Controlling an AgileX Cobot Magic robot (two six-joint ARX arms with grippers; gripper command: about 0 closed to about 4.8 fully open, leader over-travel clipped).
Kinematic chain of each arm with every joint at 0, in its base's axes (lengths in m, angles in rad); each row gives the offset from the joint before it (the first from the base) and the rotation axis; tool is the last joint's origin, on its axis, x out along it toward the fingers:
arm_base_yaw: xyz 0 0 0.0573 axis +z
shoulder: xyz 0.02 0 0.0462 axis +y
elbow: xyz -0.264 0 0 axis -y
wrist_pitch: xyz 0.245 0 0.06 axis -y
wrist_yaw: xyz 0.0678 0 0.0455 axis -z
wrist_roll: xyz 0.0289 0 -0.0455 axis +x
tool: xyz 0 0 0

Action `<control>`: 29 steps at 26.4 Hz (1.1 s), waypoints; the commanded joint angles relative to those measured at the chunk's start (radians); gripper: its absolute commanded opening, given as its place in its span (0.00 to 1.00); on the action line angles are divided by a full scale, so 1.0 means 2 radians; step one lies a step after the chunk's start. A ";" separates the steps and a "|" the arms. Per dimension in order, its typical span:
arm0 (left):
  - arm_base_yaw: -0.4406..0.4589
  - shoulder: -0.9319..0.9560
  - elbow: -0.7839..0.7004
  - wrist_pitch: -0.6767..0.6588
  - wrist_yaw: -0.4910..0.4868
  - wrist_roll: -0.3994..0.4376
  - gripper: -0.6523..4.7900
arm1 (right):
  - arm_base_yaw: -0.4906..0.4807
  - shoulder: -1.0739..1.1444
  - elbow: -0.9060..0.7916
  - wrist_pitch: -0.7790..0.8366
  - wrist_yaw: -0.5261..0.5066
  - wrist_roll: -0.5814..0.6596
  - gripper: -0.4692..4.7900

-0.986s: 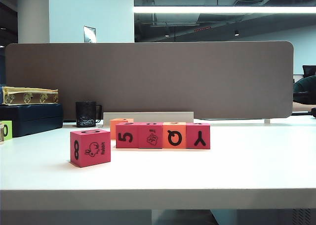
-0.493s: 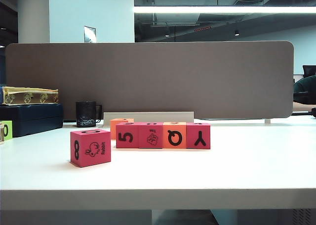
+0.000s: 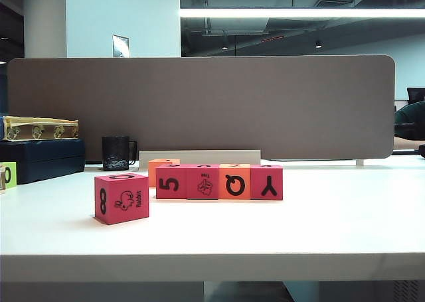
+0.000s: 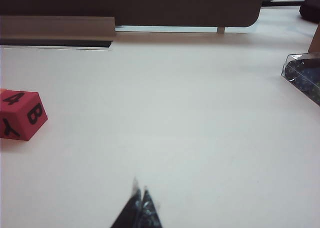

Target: Select the appropriate blocks from the scattered letter blocks on the table and arrange them in a row to spell out "2024".

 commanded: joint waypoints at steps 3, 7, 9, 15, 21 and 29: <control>0.000 0.000 0.001 -0.002 0.002 -0.001 0.11 | 0.000 -0.027 -0.020 0.009 0.003 0.003 0.08; 0.000 0.000 0.001 -0.002 0.002 -0.001 0.11 | 0.000 -0.048 -0.021 -0.030 0.036 0.004 0.08; 0.000 0.000 0.001 -0.002 0.002 -0.001 0.11 | 0.000 -0.061 -0.021 -0.056 0.049 0.004 0.08; 0.000 0.000 0.001 -0.002 0.002 -0.001 0.11 | 0.000 -0.078 -0.021 -0.086 0.049 0.004 0.08; 0.000 0.000 0.001 -0.002 0.002 -0.001 0.11 | 0.000 -0.078 -0.021 -0.085 0.048 0.004 0.08; 0.000 0.000 0.001 -0.002 0.002 -0.001 0.11 | -0.001 -0.078 -0.021 -0.084 0.047 0.004 0.08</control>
